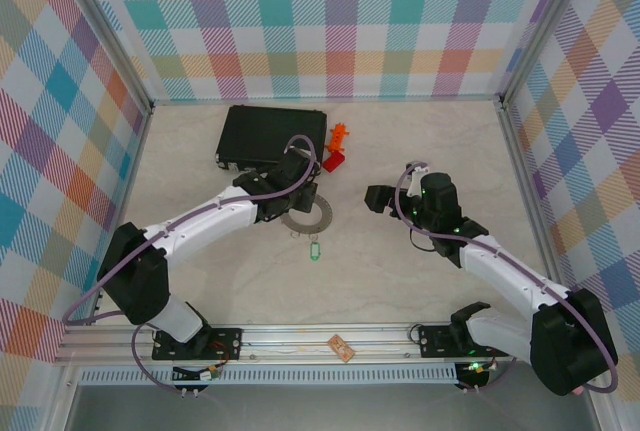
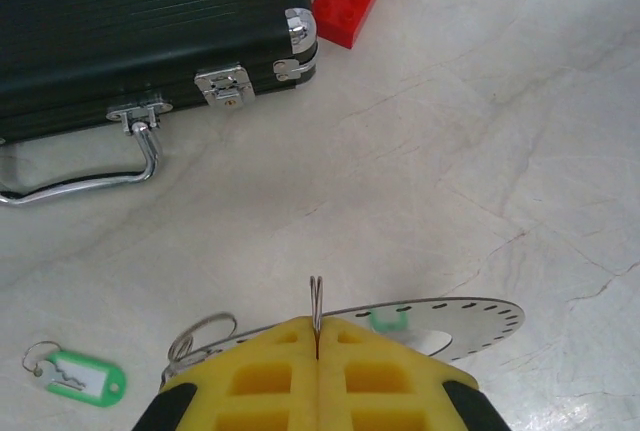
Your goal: Put the keys on the keyring
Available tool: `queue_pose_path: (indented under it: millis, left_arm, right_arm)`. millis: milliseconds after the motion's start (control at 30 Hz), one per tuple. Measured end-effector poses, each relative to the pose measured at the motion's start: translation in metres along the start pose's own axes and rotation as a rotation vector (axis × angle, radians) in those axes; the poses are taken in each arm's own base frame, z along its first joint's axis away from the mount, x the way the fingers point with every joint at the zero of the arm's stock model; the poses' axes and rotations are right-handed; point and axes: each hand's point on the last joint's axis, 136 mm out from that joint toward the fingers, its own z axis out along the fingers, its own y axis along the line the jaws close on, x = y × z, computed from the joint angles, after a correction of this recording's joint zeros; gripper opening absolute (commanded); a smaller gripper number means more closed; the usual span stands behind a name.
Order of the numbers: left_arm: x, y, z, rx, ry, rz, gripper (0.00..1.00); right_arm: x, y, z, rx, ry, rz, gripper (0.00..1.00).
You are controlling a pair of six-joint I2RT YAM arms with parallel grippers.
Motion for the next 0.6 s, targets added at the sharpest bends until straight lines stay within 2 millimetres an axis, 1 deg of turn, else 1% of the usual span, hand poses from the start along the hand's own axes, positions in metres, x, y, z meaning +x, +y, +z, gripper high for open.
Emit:
queue_pose_path:
  millis: [267,400,533,600]
  left_arm:
    - [0.005,0.002,0.011,-0.025,0.021,0.013,0.0]
    - [0.008,0.001,0.017,-0.03,0.035,0.017,0.0]
    - [0.011,-0.002,0.032,-0.038,0.06,0.031,0.0]
    - [0.014,-0.006,0.045,-0.039,0.079,0.038,0.0]
  right_arm:
    - [0.001,0.002,0.0,-0.012,0.004,0.0,0.99]
    - [0.005,0.003,0.005,-0.027,0.025,0.002,0.99]
    - [0.015,0.001,0.012,-0.029,0.068,0.009,0.99]
    - [0.017,0.001,0.012,-0.033,0.075,0.01,0.99]
